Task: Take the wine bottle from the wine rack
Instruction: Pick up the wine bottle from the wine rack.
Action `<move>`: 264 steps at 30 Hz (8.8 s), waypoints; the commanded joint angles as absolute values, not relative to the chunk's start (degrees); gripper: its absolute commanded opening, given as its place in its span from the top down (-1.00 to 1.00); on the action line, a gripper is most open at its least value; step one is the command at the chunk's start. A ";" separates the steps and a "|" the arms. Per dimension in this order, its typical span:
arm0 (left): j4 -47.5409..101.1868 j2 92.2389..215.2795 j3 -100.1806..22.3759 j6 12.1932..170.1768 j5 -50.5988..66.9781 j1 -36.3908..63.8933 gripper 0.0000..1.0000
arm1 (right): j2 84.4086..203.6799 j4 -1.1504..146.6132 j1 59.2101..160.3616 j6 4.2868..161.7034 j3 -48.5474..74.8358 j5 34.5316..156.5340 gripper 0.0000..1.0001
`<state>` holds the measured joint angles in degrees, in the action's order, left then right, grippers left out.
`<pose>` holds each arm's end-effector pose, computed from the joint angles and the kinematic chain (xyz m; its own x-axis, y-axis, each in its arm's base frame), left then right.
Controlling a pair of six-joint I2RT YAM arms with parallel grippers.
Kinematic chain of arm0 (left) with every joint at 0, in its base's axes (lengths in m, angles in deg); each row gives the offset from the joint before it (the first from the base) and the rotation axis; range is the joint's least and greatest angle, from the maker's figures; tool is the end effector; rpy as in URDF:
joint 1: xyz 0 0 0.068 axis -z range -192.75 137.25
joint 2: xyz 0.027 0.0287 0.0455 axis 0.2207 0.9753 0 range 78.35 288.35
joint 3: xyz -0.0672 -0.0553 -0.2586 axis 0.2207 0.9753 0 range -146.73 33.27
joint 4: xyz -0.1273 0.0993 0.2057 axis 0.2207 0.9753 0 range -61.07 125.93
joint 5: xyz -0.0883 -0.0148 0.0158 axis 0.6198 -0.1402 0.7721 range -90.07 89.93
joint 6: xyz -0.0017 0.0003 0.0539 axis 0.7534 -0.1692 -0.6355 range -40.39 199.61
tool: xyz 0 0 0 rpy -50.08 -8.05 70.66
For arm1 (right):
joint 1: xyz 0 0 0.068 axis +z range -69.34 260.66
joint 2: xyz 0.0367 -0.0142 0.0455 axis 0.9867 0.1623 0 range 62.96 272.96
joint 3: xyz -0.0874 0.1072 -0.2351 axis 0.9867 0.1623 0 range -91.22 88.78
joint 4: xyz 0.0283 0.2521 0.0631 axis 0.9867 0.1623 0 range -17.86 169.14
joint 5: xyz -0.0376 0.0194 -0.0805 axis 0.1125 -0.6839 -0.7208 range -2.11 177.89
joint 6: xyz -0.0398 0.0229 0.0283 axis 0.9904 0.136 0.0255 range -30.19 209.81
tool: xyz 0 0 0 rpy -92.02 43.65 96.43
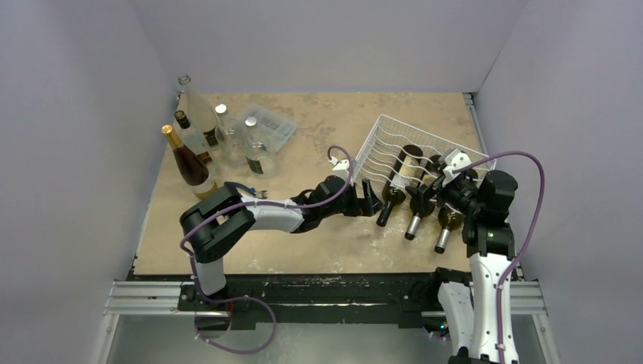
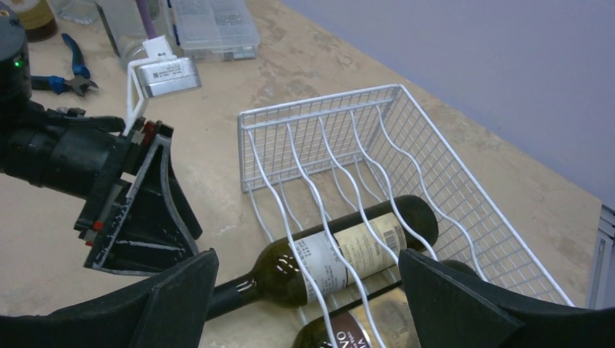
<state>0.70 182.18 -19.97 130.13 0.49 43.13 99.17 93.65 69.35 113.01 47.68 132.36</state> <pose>0.2164 -0.3201 0.1769 -0.7786 -0.2269 -0.5851 0.3648 0.5951 -0.7161 0.1433 -0.0033 0.3216 -0.0536 -0.2759 -0.9597 -0.5869 0.7862 -0.1933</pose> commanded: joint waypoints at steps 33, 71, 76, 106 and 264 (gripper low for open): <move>0.92 200.52 -36.30 140.00 -2.60 47.72 -0.17 | 98.21 91.60 69.06 111.72 48.00 131.92 -0.98; -21.26 195.94 -23.23 135.26 -2.94 48.40 1.00 | 98.38 91.58 69.06 112.03 48.13 131.57 -0.98; -21.83 194.51 -20.59 135.42 -3.76 48.69 1.00 | 98.41 91.57 69.08 112.04 48.15 131.57 -0.98; -26.18 179.30 -0.22 132.08 -6.69 55.60 1.00 | 98.04 92.02 69.06 112.54 48.29 131.84 -0.98; 12.85 106.82 4.75 100.88 13.28 39.99 -1.00 | 123.43 87.05 117.46 138.29 46.38 144.31 0.59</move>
